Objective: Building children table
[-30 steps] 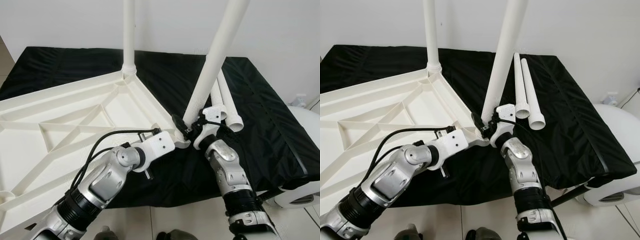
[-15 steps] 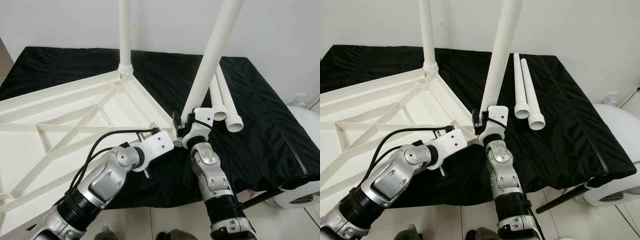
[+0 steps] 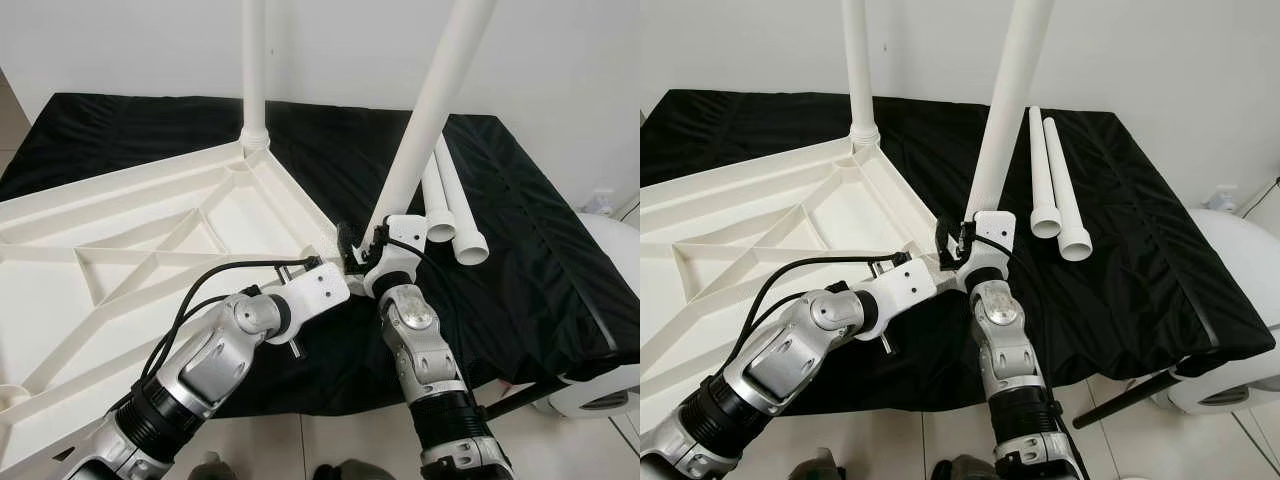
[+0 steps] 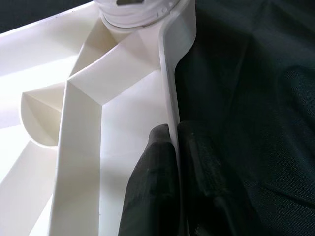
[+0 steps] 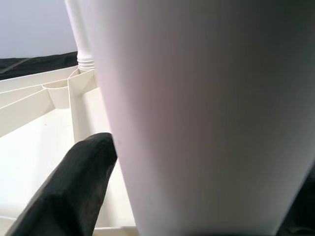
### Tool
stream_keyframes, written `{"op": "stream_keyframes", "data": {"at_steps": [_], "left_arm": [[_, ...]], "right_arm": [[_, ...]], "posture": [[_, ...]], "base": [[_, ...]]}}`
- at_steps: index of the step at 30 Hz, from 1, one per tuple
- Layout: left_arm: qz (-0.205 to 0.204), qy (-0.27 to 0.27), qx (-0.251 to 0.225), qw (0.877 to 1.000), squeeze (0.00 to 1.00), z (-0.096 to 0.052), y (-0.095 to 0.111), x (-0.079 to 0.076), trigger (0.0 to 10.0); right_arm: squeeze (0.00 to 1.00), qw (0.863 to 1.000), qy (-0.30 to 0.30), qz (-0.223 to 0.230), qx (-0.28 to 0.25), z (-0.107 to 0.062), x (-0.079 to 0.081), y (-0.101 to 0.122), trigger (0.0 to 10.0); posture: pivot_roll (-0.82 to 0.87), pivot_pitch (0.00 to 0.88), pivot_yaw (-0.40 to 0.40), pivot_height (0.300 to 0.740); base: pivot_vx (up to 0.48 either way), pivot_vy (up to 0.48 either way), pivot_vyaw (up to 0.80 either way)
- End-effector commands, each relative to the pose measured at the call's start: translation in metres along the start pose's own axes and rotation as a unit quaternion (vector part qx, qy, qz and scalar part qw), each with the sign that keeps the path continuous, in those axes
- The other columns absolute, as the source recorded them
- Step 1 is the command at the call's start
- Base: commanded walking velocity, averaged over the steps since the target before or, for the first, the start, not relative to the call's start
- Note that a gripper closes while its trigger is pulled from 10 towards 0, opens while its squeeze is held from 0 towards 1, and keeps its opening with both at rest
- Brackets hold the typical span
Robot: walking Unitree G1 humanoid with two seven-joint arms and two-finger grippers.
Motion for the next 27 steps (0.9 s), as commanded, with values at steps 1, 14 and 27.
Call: {"op": "stream_keyframes", "data": {"at_steps": [1, 14, 27], "left_arm": [[0.029, -0.016, -0.033, 0.999, 0.0, 0.002, 0.016, -0.01, 10.0], [0.029, -0.014, -0.033, 0.999, 0.0, 0.001, 0.015, -0.01, 10.0], [0.03, -0.012, -0.034, 0.999, 0.0, 0.001, 0.016, -0.006, 10.0]], "right_arm": [[1.0, 1.0, 0.001, -0.005, 0.004, -0.002, -0.003, -0.002, 10.0], [0.0, 0.997, 0.07, -0.04, -0.014, -0.004, -0.042, -0.001, 10.0], [0.0, 0.966, 0.255, -0.045, -0.003, -0.007, -0.072, -0.001, 10.0]], "posture": [[0.05, 0.0, -0.113, 0.74], [0.05, 0.0, -0.108, 0.74], [0.03, 0.0, -0.086, 0.74]], "base": [[0.0, 0.0, 0.0], [0.0, 0.0, 0.0], [0.0, 0.0, 0.0]]}}
Point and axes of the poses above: a point about 5 cm out from each wrist's last joint towards the gripper, its own z axis pointing out of the wrist towards the gripper, its own y axis along the axis of the wrist's last joint, x = y × z, the point moved 2 cm from there along z, pointing out of the wrist towards the gripper, and after that the axes turned 5 degrees about -z, right-handed, at the moved point
